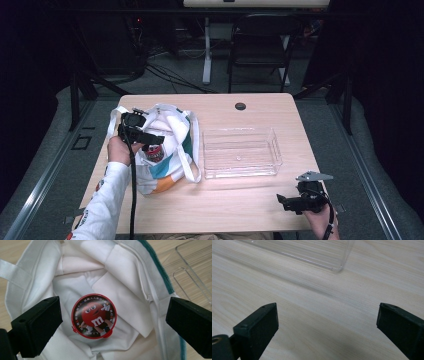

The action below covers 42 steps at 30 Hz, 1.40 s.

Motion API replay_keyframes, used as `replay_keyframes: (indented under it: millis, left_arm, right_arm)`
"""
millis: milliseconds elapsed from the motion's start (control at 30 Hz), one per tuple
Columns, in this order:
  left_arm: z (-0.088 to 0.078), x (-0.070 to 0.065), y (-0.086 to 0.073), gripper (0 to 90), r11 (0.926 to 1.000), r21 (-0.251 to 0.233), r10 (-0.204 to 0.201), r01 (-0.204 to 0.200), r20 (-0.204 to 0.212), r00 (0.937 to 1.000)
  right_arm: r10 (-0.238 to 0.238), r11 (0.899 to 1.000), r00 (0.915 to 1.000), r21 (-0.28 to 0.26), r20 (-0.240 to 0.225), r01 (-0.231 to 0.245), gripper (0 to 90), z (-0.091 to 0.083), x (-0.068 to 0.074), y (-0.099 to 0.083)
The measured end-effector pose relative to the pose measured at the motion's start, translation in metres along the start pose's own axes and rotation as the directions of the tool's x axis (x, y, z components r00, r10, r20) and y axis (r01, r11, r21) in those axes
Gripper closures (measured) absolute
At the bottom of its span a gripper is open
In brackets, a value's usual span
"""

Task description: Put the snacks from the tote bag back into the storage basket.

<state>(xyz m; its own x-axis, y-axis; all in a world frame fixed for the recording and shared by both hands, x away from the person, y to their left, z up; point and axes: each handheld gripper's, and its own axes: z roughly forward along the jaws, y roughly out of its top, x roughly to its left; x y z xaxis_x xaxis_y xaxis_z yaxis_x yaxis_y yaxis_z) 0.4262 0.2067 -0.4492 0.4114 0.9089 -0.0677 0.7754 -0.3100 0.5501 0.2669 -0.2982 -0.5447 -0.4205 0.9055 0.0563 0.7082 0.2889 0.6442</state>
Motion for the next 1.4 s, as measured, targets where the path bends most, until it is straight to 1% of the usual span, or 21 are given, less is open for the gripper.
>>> replay_keyframes:
  millis: [133,267,333,400,500,533,633,667,700,833,867,900,933,967,1033,1167,1233,1267,1333,1400]
  left_arm:
    - [0.012,0.004,0.001,0.4,0.9987,0.05,-0.005,0.005,-0.004,1.0]
    - [0.021,0.005,0.003,1.6,0.9951,0.099,-0.001,0.002,-0.014,0.9999]
    - [0.025,0.006,0.003,1.7,0.9925,0.122,-0.002,0.006,-0.034,0.9994]
    - [0.03,0.007,0.004,1.9,0.9889,0.148,-0.004,0.008,-0.031,0.9995]
    - [0.037,0.008,0.004,2.3,0.9831,0.183,0.001,0.007,-0.044,0.9991]
    - [0.04,0.009,0.004,3.4,0.9817,0.189,-0.008,0.017,-0.047,0.9989]
    - [0.046,0.009,0.004,4.2,0.9753,0.221,0.002,0.012,-0.062,0.9981]
    - [0.047,0.008,0.004,5.7,0.9737,0.228,0.008,0.007,-0.066,0.9978]
    - [0.049,0.008,0.004,7.7,0.9722,0.234,0.004,0.011,-0.063,0.998]
    - [0.055,0.007,0.004,13.8,0.9664,0.257,0.013,0.005,-0.071,0.9974]
    - [0.056,0.008,0.005,14.5,0.9647,0.263,0.022,0.0,-0.08,0.9966]
    - [0.057,0.008,0.005,14.5,0.9629,0.27,0.02,0.003,-0.082,0.9964]
    - [0.058,0.008,0.005,14.7,0.9593,0.282,0.028,-0.003,-0.085,0.996]
    - [0.059,0.008,0.004,15.0,0.9598,0.281,0.022,0.003,-0.086,0.9961]
    - [0.062,0.008,0.004,15.8,0.9518,0.306,0.045,-0.008,-0.111,0.9928]
    - [0.065,0.01,0.002,16.9,0.9479,0.318,0.029,0.004,-0.1,0.9945]
    - [0.066,0.011,0.001,17.3,0.9444,0.329,0.037,0.0,-0.105,0.9938]
    - [0.067,0.011,0.001,17.9,0.9431,0.333,0.033,0.003,-0.103,0.9941]
    - [0.069,0.011,0.0,18.5,0.9419,0.336,0.032,0.006,-0.108,0.9936]
    - [0.069,0.012,0.0,20.6,0.94,0.341,0.033,0.002,-0.096,0.9948]
  right_arm:
    - [-0.002,1.0,1.0,0.002,-0.001,0.002,3.8,0.0,0.0,0.0]
    - [-0.003,1.0,1.0,0.002,0.001,0.003,4.1,0.0,0.0,0.0]
    - [-0.002,1.0,1.0,0.002,0.003,0.002,4.1,0.0,0.0,0.0]
    - [0.001,1.0,1.0,0.002,0.001,-0.001,4.2,0.0,0.0,0.0]
    - [0.001,1.0,1.0,0.002,0.0,-0.001,4.2,0.0,0.0,0.0]
    - [0.0,1.0,1.0,0.002,0.0,0.0,4.3,0.0,0.0,0.0]
    - [0.001,1.0,1.0,0.002,0.001,-0.001,4.3,0.0,0.0,0.0]
    - [0.001,1.0,1.0,0.002,0.001,-0.001,4.3,0.0,0.0,0.0]
    - [0.002,1.0,1.0,0.002,0.0,-0.002,4.3,0.0,0.0,0.0]
    - [0.006,1.0,1.0,-0.008,-0.004,-0.007,4.3,0.0,0.0,0.0]
    - [0.008,1.0,1.0,-0.008,-0.002,-0.008,4.3,0.0,0.0,0.0]
    - [0.008,1.0,1.0,-0.008,-0.002,-0.008,4.3,0.0,0.0,0.0]
    - [0.007,1.0,1.0,-0.006,-0.002,-0.007,4.3,0.0,0.0,0.0]
    - [0.007,1.0,1.0,-0.008,-0.002,-0.007,4.3,0.0,0.0,0.0]
    - [0.009,1.0,0.9999,-0.01,-0.004,-0.009,4.2,0.0,0.0,0.0]
    - [0.013,1.0,0.9999,-0.016,-0.004,-0.013,4.2,-0.001,-0.001,0.0]
    - [0.013,1.0,0.9999,-0.015,-0.003,-0.013,4.2,-0.001,-0.001,0.0]
    - [0.012,1.0,0.9999,-0.014,-0.002,-0.012,4.2,-0.001,-0.001,0.0]
    - [0.01,1.0,0.9999,-0.011,0.0,-0.01,4.2,-0.001,0.0,0.0]
    - [0.012,1.0,0.9999,-0.012,0.0,-0.012,4.2,0.0,0.0,0.0]
